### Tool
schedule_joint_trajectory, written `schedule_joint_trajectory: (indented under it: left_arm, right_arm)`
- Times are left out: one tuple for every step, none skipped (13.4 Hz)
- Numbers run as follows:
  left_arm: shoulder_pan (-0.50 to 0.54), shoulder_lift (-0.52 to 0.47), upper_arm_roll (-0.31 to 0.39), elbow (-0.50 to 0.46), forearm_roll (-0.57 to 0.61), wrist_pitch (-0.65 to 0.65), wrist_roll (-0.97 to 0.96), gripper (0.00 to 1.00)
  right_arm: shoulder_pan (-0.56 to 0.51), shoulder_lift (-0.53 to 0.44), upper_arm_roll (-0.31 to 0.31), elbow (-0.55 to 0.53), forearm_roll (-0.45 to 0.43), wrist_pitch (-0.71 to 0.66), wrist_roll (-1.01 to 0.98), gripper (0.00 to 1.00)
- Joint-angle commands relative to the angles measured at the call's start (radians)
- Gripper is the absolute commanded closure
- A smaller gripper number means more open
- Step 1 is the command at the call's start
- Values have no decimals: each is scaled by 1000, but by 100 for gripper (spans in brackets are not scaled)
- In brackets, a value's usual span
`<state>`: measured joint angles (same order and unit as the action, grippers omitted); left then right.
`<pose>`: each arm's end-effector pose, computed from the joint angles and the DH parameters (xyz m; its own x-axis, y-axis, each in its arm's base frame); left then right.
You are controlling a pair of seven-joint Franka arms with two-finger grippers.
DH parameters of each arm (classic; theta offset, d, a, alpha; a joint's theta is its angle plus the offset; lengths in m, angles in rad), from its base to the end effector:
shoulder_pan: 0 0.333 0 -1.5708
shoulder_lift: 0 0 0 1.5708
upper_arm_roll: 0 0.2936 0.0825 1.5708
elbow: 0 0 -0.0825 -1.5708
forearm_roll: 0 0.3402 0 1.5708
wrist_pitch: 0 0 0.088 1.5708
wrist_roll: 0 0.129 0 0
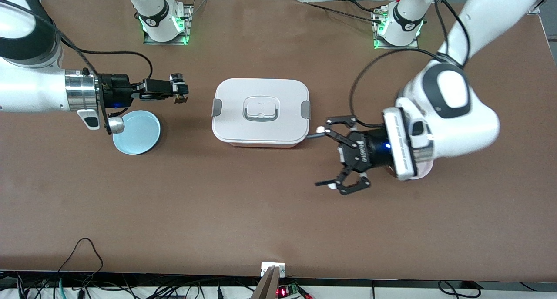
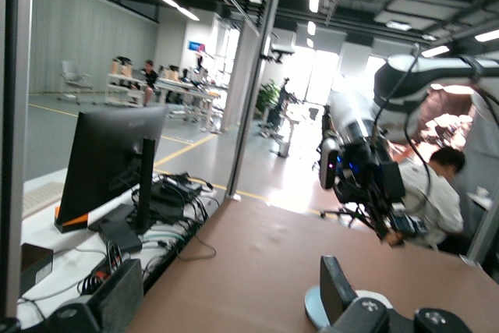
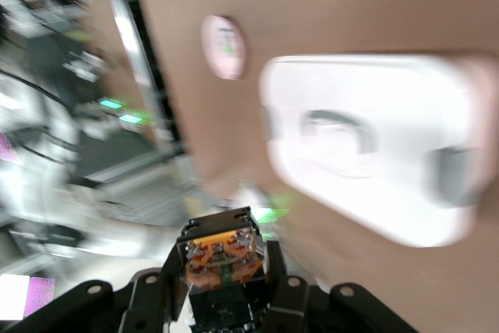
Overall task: Transfer orange switch to right arm and place
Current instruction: 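Carry the switch with the right gripper while the left gripper withdraws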
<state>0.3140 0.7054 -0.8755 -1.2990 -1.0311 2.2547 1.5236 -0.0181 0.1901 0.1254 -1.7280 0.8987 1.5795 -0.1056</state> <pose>0.6614 -0.2455 0.4958 0.2100 -0.0997 0.9726 -0.9688 -0.1550 0.1933 0.5277 0.1534 0.4652 0.9532 0.1657 -0.2530 -0.1004 -0.6155 -0.7817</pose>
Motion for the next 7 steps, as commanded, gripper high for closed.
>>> schedule_joint_trajectory:
  left_arm:
    - [109, -1, 16, 12, 127, -203, 15, 0]
    - [146, -3, 16, 12, 184, -275, 15, 0]
    - [178, -3, 16, 14, 253, -347, 6, 0]
    - [218, -4, 15, 12, 306, -413, -28, 0]
    - [246, -17, 16, 12, 362, -475, -57, 0]
    - [275, -33, 16, 7, 421, -513, -84, 0]
    - [301, -56, 18, 1, 477, -553, -133, 0]
  right_arm:
    - [1, 11, 7, 24, -270, -19, -190, 100]
    - [3, 12, 8, 22, -390, -18, -271, 100]
    - [3, 14, 10, 13, -462, -13, -364, 100]
    - [0, 25, 7, -1, -510, 0, -482, 100]
    - [-3, 25, 4, -19, -568, 35, -590, 100]
    - [-5, 19, -4, -53, -634, 80, -674, 100]
    - [-5, 9, -18, -102, -674, 130, -756, 100]
